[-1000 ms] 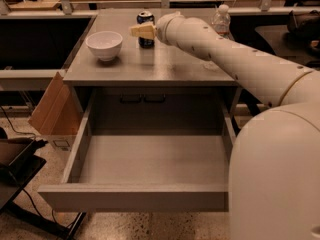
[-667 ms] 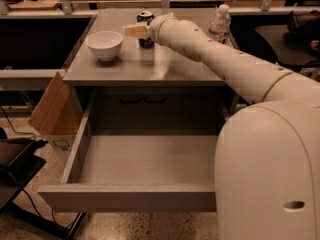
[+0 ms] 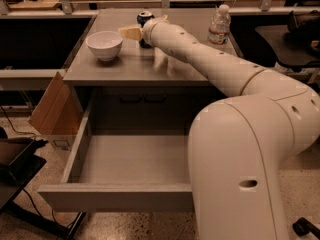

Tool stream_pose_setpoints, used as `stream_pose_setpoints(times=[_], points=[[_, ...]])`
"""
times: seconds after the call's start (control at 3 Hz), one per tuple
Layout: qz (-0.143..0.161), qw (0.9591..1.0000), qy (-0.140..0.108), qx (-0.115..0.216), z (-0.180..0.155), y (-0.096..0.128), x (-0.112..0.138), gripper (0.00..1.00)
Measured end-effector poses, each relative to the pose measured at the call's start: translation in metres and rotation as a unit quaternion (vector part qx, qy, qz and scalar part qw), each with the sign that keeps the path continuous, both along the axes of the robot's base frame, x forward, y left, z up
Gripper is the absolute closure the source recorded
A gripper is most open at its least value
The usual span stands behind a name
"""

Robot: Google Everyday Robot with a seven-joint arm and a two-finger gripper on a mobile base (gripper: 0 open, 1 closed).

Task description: Place pepsi can into top drawer

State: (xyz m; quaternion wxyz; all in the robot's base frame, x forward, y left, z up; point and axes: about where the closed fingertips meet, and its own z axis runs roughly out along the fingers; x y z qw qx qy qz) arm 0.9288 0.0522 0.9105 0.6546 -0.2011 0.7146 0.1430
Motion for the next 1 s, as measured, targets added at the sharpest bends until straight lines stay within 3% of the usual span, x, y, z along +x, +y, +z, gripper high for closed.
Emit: stream_pose_setpoints(times=[0.33, 1.0], points=[[-0.012, 0.9999, 0.006, -0.003, -0.008, 0.007, 0.012, 0.14], [-0.027, 0.9993, 0.025, -0.009, -0.024, 0.007, 0.022, 0.60]])
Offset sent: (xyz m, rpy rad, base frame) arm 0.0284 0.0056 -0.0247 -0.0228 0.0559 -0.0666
